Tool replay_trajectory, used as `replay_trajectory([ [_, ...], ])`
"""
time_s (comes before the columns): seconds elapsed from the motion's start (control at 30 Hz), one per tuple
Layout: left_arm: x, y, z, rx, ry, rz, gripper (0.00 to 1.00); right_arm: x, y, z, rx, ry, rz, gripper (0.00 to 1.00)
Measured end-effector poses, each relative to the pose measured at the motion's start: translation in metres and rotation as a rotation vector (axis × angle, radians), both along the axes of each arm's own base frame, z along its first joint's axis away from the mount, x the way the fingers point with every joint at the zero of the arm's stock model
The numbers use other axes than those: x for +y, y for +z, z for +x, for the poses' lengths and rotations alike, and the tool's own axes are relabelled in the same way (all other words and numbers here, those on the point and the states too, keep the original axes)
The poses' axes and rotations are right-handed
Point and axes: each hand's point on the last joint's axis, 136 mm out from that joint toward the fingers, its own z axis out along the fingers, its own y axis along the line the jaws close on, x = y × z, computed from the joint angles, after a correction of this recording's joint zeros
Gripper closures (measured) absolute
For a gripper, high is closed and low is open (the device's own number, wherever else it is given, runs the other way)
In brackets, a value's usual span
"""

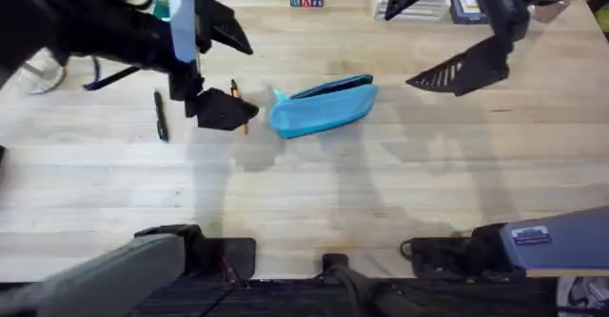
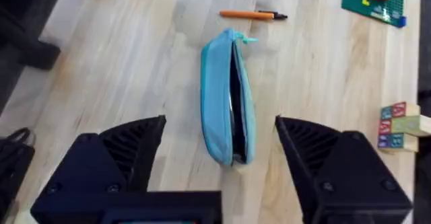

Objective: Unzip the bag, pick up the pens from the table one at a time and place them inside, then zip the bag closed.

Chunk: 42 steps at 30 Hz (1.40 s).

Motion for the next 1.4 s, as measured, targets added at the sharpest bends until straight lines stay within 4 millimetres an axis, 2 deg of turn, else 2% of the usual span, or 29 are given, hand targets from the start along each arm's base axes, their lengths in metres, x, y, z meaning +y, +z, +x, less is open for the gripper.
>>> replay_trajectory([
  [0.2,0.007,0.031,-0.016,-0.028,0.165,0.008,0.006,-0.005,0.013,-0.011,-0.018,-0.052,-0.033,0.005],
  [0.27,0.010,0.047,-0.025,-0.027,0.273,-0.016,0.006,-0.010,0.013,-0.013,0.042,-0.131,-0.067,0.005],
  [0.37,0.012,0.055,-0.031,-0.010,0.348,-0.041,0.006,-0.014,0.009,-0.012,0.103,-0.201,-0.102,0.005],
  [0.63,0.015,0.062,-0.037,0.071,0.508,-0.104,0.006,-0.027,-0.001,-0.009,0.184,-0.324,-0.191,0.005],
  [1.03,0.016,0.061,-0.037,0.107,0.550,-0.122,0.006,-0.030,-0.004,-0.009,0.205,-0.354,-0.210,0.006],
  [1.07,0.016,0.061,-0.037,0.107,0.551,-0.122,0.006,-0.030,-0.004,-0.009,0.202,-0.351,-0.210,0.043],
  [1.27,0.016,0.061,-0.037,0.108,0.552,-0.124,0.006,-0.030,-0.003,-0.004,0.181,-0.357,-0.206,0.900],
  [1.3,0.016,0.061,-0.037,0.109,0.553,-0.123,0.006,-0.029,-0.003,-0.002,0.171,-0.358,-0.204,0.950],
  [1.4,0.016,0.061,-0.037,0.109,0.553,-0.124,0.006,-0.029,-0.002,0.002,0.137,-0.345,-0.199,0.970],
])
